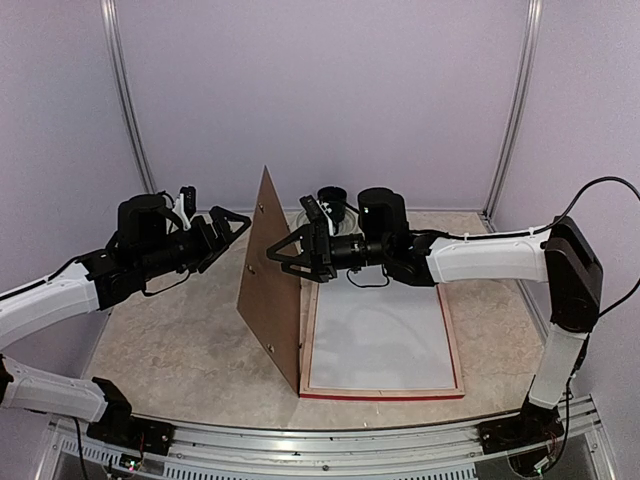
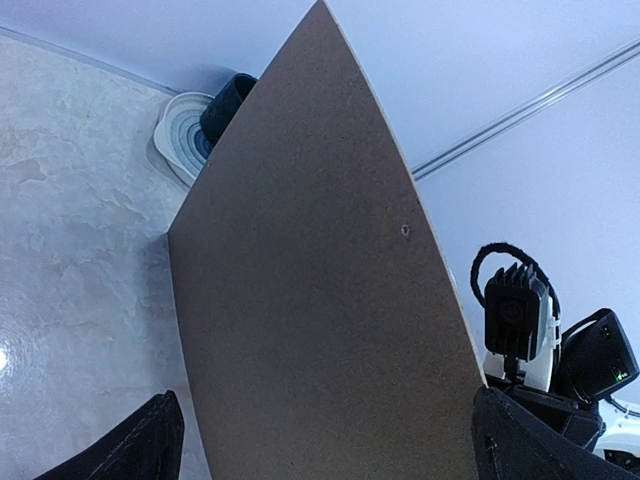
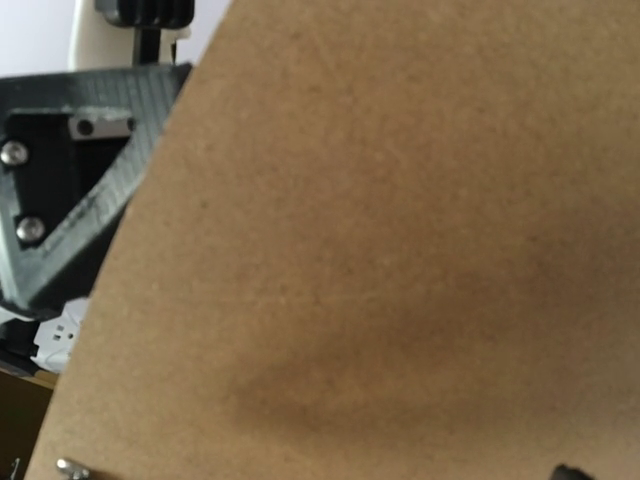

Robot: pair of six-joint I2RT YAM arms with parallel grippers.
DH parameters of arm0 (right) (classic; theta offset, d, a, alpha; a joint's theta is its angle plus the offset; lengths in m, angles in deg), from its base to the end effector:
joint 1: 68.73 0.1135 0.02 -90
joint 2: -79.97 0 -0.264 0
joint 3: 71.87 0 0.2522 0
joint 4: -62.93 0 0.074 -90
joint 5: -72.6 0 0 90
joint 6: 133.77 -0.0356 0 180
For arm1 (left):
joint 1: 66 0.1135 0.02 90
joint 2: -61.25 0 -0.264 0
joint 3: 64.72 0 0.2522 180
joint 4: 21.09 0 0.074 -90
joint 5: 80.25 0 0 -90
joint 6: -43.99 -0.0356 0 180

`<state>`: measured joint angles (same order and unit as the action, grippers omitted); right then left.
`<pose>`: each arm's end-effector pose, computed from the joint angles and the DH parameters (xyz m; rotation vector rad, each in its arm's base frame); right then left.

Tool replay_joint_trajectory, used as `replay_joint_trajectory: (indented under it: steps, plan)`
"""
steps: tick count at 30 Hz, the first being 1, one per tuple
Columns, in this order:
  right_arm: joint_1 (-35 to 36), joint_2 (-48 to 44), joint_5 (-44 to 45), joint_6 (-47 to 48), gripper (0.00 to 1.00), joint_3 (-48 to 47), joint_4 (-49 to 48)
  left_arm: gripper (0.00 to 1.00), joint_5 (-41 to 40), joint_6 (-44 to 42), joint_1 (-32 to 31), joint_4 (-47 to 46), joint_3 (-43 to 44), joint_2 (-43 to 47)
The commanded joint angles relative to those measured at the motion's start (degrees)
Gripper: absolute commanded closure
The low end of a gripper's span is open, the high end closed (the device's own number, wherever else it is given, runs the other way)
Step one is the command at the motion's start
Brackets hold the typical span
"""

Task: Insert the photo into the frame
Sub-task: Pass from the right arm to the left

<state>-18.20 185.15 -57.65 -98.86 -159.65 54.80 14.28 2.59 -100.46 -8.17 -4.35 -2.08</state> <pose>0.2554 0.3463 0.2766 -0.5552 2.0691 1.8381 0.2117 -0.1487 0.3064 -0.1859 1.9818 -1.0551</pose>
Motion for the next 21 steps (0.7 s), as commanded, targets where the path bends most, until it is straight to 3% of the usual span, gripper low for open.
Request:
replay_joint_trajectory:
  steps: [1, 16, 21]
  plan:
    - [0.4, 0.1, 0.1, 0.5, 0.01, 0.6, -0.4, 0.01, 3.0, 1.0, 0.3, -1.9, 1.7, 1.2]
    - [0.3, 0.3, 0.0, 0.6, 0.01, 0.3, -0.3, 0.02, 4.5, 2.1, 0.3, -2.4, 2.2, 1.5]
    - [0.3, 0.4, 0.0, 0.5, 0.01, 0.2, -0.3, 0.14, 4.7, 1.5, 0.3, -0.4, 2.6, 1.0]
